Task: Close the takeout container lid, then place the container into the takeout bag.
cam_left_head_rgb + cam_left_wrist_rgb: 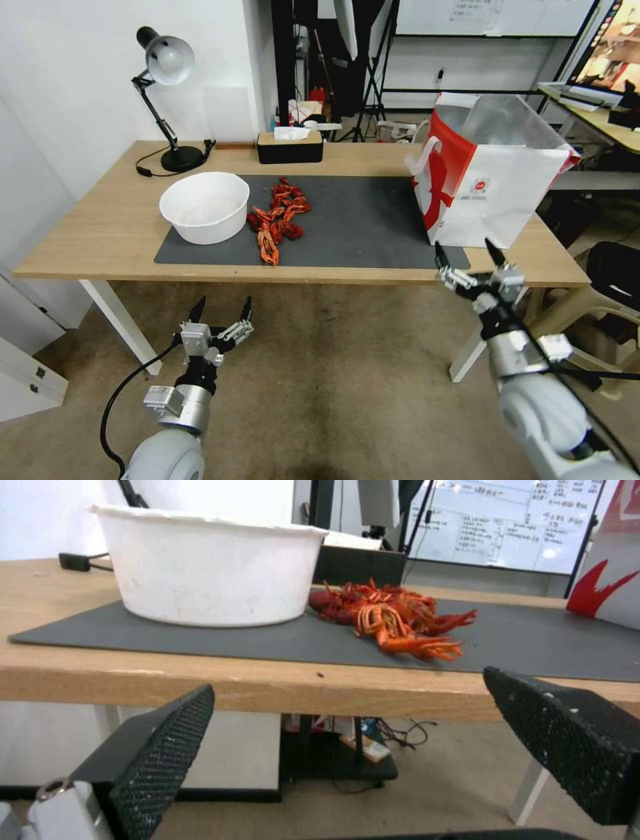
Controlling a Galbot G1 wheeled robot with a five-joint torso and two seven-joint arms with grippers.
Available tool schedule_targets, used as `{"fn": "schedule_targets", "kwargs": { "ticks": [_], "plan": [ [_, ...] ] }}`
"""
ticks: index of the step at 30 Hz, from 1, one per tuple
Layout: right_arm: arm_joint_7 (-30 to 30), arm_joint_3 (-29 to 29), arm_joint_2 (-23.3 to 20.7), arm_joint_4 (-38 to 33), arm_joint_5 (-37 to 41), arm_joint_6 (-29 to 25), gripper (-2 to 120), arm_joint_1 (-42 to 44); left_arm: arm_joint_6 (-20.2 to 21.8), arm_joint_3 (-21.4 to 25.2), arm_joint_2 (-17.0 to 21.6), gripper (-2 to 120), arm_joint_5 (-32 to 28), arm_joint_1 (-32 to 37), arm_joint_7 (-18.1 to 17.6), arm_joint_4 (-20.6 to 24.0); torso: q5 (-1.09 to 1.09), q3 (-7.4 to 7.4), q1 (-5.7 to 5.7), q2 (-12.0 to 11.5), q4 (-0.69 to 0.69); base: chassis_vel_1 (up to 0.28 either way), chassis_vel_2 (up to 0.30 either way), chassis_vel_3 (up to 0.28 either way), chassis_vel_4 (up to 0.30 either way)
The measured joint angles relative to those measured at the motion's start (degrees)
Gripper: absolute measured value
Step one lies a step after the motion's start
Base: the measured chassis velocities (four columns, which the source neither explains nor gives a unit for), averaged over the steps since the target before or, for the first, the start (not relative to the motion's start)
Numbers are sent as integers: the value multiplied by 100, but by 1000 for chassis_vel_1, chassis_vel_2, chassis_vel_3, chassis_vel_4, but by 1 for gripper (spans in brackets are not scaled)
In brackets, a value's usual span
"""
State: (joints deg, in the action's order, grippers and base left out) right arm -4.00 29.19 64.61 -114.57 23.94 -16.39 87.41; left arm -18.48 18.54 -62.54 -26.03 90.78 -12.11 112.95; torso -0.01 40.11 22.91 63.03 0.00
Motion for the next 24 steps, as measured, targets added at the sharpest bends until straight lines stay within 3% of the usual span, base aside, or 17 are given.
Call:
{"fn": "schedule_targets", "kwargs": {
  "ticks": [24],
  "plan": [
    [-155,-182,492,361,133,-201,100,350,-296,-16,-94,100,211,-21,92,-141,1,0,0,-1,0,0,0,0,0]
  ]
}}
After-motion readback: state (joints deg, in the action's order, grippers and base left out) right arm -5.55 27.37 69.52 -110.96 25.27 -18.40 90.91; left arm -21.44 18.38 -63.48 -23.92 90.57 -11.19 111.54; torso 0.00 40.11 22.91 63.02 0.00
